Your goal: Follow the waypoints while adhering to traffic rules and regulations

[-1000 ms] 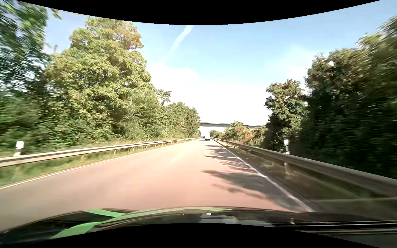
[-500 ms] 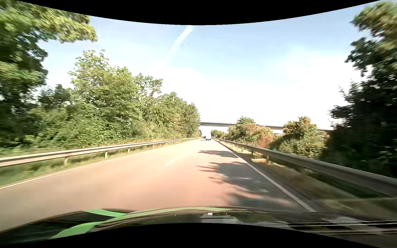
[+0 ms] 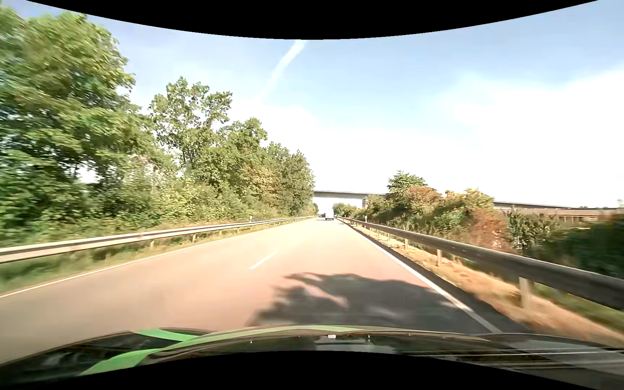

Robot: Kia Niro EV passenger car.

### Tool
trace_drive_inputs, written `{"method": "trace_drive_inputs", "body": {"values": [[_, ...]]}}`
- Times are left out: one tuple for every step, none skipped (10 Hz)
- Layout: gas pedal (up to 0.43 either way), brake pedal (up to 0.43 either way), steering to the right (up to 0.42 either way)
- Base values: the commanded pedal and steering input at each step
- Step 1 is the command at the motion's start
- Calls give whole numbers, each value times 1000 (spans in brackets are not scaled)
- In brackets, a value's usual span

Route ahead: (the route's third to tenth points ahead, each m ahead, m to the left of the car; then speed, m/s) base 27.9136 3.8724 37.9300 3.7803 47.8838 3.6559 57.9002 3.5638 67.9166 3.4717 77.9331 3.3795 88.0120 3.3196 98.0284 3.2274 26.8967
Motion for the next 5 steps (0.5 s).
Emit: {"method": "trace_drive_inputs", "body": {"values": [[240,0,2],[228,0,1],[228,0,1],[240,0,0],[260,0,0]]}}
